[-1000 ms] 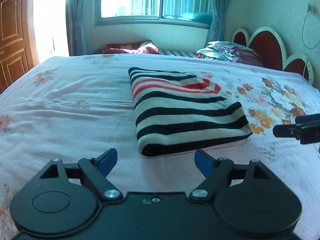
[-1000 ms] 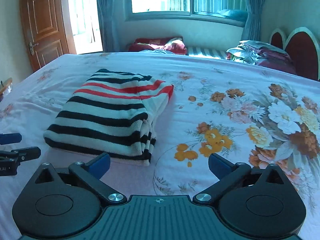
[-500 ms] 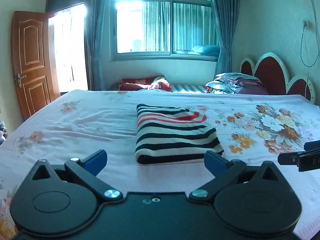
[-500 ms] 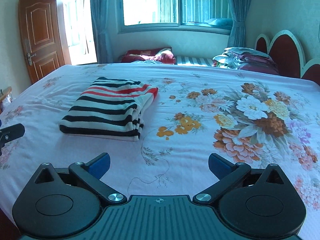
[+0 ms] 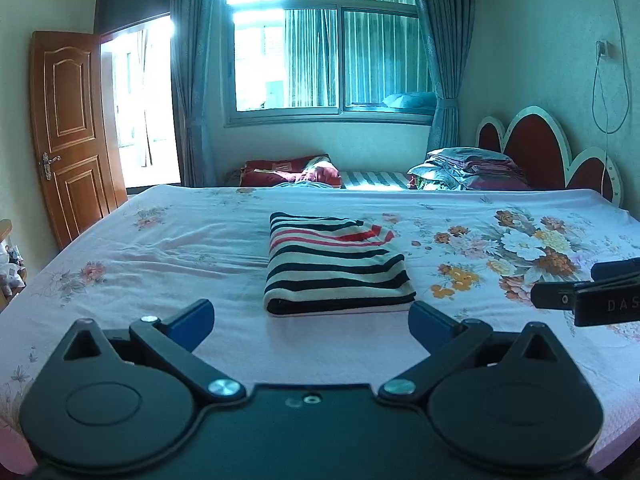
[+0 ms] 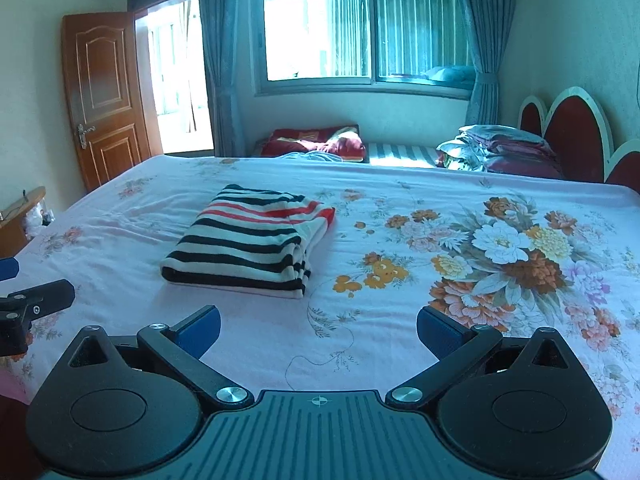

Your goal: Fold small clothes

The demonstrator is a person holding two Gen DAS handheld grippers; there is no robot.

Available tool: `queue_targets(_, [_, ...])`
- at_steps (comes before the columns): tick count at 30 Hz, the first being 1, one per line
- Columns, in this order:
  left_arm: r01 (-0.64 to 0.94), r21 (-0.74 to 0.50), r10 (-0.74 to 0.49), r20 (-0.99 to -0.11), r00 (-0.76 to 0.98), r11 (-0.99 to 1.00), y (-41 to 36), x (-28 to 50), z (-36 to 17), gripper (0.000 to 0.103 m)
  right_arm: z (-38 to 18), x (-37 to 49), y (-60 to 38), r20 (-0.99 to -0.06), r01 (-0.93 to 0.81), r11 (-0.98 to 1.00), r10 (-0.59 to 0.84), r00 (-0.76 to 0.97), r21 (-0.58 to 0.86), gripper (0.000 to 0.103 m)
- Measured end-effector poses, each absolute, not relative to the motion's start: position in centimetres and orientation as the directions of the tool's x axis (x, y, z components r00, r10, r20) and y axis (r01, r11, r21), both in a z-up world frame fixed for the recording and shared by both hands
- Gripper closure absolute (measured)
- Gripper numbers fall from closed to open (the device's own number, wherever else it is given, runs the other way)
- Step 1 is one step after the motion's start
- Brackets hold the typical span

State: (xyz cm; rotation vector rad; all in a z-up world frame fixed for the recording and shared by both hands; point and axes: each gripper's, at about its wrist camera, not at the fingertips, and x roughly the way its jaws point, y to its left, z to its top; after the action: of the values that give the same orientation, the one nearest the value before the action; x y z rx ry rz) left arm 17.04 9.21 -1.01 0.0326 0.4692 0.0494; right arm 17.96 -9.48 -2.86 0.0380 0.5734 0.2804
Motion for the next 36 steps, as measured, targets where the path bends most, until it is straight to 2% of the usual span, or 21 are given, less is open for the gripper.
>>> queue_targets(36, [-0.007, 0.033, 0.021, -0.424, 0.905, 0.999, 8.2, 16.6, 0.2, 0.0, -1.6, 16.8, -10.5, -0.516, -0.245, 0.964, 0.261, 0.816, 0.101, 0.0])
